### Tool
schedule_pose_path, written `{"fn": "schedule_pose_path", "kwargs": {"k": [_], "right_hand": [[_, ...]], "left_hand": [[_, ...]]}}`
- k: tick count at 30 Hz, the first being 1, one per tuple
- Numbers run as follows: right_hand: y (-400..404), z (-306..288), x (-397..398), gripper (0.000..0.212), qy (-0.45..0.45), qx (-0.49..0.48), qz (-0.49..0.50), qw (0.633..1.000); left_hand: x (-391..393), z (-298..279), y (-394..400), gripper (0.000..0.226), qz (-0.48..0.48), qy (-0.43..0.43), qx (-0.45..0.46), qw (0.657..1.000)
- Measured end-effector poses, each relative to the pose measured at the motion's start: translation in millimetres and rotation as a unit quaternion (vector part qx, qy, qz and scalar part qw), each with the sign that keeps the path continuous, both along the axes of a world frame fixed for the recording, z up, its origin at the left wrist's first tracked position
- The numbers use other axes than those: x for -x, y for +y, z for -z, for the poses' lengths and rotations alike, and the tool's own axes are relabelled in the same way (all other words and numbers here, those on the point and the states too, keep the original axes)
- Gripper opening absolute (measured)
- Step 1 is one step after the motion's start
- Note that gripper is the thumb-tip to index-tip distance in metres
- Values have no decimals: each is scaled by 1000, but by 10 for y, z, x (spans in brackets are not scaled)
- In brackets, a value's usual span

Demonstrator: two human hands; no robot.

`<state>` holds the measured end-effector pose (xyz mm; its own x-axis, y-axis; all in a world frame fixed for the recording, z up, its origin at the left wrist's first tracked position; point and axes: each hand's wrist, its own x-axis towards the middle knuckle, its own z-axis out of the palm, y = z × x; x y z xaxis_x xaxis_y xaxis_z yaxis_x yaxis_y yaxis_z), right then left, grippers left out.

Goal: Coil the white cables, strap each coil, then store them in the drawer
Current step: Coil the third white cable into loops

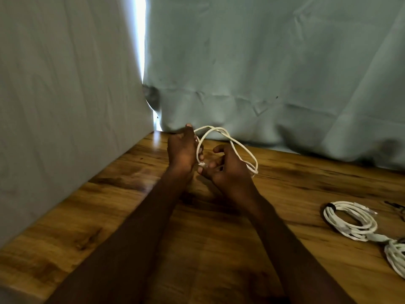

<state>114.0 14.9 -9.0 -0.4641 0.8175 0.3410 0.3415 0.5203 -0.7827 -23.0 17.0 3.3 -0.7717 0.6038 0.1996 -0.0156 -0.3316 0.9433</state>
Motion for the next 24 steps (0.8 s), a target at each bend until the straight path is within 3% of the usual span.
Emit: {"fn": "schedule_pose_path", "kwargs": {"k": [3,5,6,8,9,11,13,15,16,17,20,21,23,24], "right_hand": [[25,-19,-36,19,-53,-31,-11,998],[5,-35,-68,13,-66,-72,-36,995],[-12,-59,-83,12,-48,-67,-60,995],[-42,-172,-127,15,78,53,-131,987],[-40,-254,-165,16,168,140,-170,961],[1,-419,-290,16,350,274,-247,861],[113,-512,-447,19,508,322,-288,745],[281,-505,-577,23,603,324,-268,678],[360,-479,-637,24,618,316,-231,682],[446,-440,-670,26,606,312,-177,710],[487,-305,-595,56,399,265,12,878],[457,-245,-544,53,315,245,43,916],[295,-167,-392,38,209,234,-9,950],[241,-142,-319,41,184,247,-25,951]], "left_hand": [[-22,17,-2,54,16,49,14,999],[-56,19,-11,54,26,68,16,997],[-67,13,-17,54,30,71,12,997],[-43,10,-17,51,46,72,-4,996],[-19,5,-32,50,59,79,-9,995],[32,-11,-75,48,105,108,-14,988],[57,-44,-113,46,164,139,-9,977],[55,-81,-155,46,238,149,4,960],[41,-96,-175,46,286,142,10,948],[25,-110,-197,46,335,130,17,933],[-51,-122,-236,43,430,56,11,901],[-83,-124,-234,42,442,22,2,897],[-136,-130,-200,41,450,-45,-16,892],[-132,-124,-168,40,443,-75,-18,893]]}}
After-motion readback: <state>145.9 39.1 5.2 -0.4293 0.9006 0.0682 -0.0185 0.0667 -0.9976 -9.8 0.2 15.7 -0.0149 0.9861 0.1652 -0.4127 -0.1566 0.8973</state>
